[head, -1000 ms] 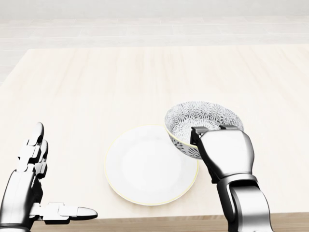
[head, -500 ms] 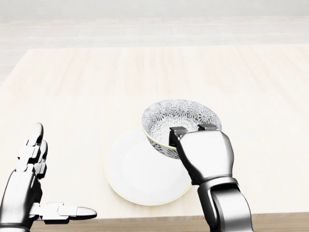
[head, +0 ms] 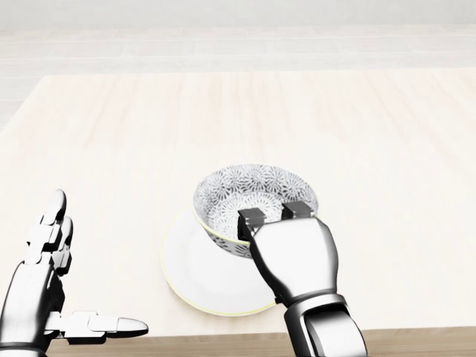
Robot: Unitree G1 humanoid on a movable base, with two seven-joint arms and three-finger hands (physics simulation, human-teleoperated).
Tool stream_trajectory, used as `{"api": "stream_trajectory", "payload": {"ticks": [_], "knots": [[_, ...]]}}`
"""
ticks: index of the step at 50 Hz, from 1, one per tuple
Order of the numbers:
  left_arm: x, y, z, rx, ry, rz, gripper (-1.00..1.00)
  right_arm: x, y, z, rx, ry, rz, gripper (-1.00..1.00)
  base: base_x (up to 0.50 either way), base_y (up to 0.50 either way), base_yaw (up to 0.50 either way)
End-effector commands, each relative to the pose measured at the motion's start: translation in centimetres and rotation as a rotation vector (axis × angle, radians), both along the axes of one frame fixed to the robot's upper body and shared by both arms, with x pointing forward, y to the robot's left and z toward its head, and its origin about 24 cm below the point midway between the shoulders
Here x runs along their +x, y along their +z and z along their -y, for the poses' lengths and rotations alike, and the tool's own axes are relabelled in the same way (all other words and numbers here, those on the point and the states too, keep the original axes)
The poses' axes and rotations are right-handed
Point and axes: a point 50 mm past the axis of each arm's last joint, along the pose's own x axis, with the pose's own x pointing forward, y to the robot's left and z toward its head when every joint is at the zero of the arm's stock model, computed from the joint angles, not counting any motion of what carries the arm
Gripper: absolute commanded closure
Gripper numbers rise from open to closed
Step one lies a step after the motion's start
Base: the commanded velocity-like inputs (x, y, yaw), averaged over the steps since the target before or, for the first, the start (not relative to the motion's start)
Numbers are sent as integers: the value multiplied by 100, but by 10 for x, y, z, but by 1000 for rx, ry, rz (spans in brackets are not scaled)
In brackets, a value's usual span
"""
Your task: Put the bowl on the plate.
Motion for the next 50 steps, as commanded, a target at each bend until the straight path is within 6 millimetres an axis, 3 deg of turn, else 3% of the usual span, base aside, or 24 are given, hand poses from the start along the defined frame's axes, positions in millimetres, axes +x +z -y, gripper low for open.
{"api": "stream_trajectory", "payload": {"ticks": [1, 44, 50], "knots": [[0, -4, -2, -7, 3, -16, -100, -2, 1, -7, 11, 20, 31, 69, 0, 0, 0], [-1, -5, -3, -8, 7, -21, -100, 2, -16, -15, 26, 46, -3, 75, 0, 0, 0], [-1, -5, -4, -7, 9, -20, -100, 4, -19, -15, 30, 46, -11, 83, 0, 0, 0]]}}
